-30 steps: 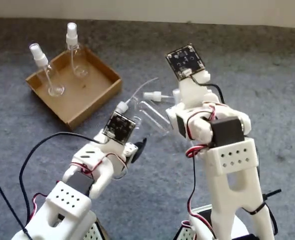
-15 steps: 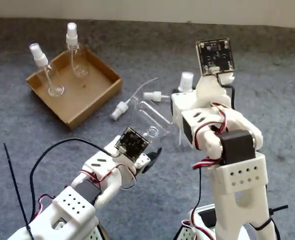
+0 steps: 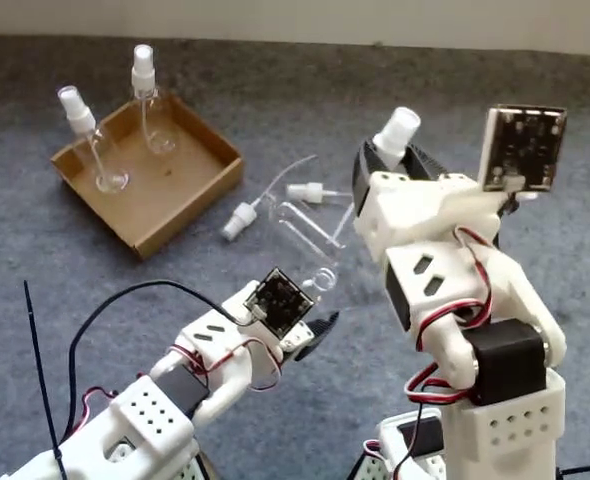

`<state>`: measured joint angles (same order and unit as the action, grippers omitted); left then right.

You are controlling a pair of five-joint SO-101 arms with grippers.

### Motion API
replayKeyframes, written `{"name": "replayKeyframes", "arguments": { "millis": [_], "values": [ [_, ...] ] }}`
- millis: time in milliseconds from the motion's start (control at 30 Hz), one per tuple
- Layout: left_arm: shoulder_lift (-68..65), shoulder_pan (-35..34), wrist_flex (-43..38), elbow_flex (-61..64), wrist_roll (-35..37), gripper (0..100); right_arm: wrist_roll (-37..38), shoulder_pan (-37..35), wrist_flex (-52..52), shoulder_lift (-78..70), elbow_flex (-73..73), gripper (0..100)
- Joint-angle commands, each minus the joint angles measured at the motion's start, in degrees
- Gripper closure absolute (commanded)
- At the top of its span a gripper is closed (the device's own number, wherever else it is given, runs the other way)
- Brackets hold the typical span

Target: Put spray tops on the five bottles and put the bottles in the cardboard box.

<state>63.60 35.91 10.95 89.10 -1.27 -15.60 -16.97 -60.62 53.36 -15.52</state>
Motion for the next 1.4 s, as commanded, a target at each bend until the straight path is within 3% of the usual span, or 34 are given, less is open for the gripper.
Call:
{"name": "replayKeyframes", "arguments": {
  "millis": [0,300,1133,1367],
  "values": [
    [1.19,0.4,-1.58,-0.84,-0.18,91,0.18,0.75,-0.13,1.27,3.03,92.1],
    [1.19,0.4,-8.35,-0.84,-0.26,91,0.26,0.57,-4.88,1.36,3.03,92.1],
    [1.19,0.4,-8.35,-6.9,0.0,91,0.62,0.31,-4.97,1.36,-7.52,92.0],
    [1.19,0.66,-8.35,-11.65,0.0,91,0.7,-3.56,-4.88,1.36,-11.12,91.7]
  ]
}}
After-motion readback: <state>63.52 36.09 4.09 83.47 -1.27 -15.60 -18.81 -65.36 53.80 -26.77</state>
